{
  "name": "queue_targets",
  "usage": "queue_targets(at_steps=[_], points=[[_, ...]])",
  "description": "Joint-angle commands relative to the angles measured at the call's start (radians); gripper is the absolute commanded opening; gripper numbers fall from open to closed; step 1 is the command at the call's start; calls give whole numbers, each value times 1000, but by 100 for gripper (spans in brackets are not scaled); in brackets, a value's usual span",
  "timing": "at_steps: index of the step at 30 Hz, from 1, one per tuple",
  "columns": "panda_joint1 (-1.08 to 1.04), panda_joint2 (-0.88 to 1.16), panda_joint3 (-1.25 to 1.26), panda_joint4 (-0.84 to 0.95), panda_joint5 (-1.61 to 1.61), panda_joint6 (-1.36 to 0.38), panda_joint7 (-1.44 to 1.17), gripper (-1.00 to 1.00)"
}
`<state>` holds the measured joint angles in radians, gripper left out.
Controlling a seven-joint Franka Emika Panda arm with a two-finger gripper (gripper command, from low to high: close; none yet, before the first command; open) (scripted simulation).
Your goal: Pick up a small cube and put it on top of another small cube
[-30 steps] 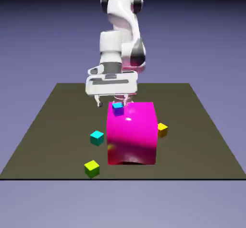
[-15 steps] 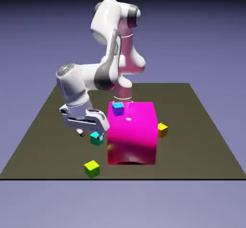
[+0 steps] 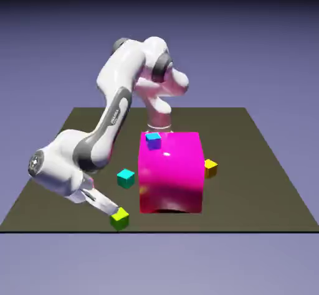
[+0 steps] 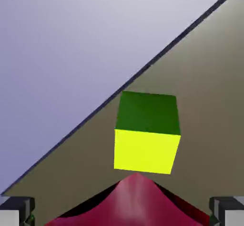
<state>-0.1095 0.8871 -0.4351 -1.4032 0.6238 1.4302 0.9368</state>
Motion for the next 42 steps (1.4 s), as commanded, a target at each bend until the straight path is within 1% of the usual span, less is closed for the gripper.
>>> queue_targets(at_steps=[1, 5, 7, 12, 13, 14, 15, 20, 42], points=[[-3, 36, -11, 35, 16, -40, 5, 0], [-15, 181, -54, 175, 78, -200, 24, 0], [-16, 189, -57, 183, 81, -209, 25, 0], [56, 173, -48, 2, 103, -70, -26, 0], [57, 173, -48, -2, 104, -67, -27, 0], [57, 173, -48, -2, 104, -67, -27, -100], [57, 173, -48, -2, 104, -67, -27, -100], [-14, 189, -56, 179, 82, -206, 24, -100], [-99, -332, -63, -610, -74, 98, -34, -100]])
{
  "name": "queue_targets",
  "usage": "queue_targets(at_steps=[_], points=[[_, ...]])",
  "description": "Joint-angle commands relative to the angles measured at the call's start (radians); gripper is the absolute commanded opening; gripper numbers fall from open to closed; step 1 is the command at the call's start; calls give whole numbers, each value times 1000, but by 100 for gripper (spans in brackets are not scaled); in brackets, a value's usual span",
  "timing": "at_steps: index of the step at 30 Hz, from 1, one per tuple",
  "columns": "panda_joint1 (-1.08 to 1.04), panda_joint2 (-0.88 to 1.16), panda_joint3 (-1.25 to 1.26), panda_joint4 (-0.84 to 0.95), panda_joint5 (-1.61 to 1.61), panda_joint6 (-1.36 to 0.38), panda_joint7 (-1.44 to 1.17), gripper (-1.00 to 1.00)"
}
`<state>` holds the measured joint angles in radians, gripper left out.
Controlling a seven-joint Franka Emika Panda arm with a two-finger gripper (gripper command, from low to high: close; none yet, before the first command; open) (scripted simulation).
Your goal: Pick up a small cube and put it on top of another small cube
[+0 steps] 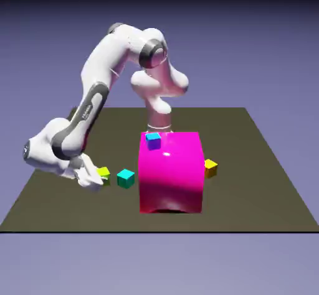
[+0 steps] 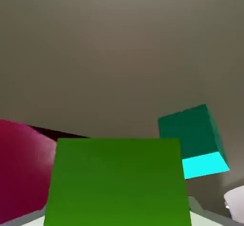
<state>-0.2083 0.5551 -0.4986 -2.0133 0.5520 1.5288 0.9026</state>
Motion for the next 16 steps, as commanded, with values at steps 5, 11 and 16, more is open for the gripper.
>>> queue_targets(at_steps=[5, 11, 16], points=[[-19, -119, -2, -181, -37, 70, -14, -100], [-13, -147, 27, -339, -6, 194, -53, -100], [-12, -144, 30, -346, -1, 202, -56, 100]])
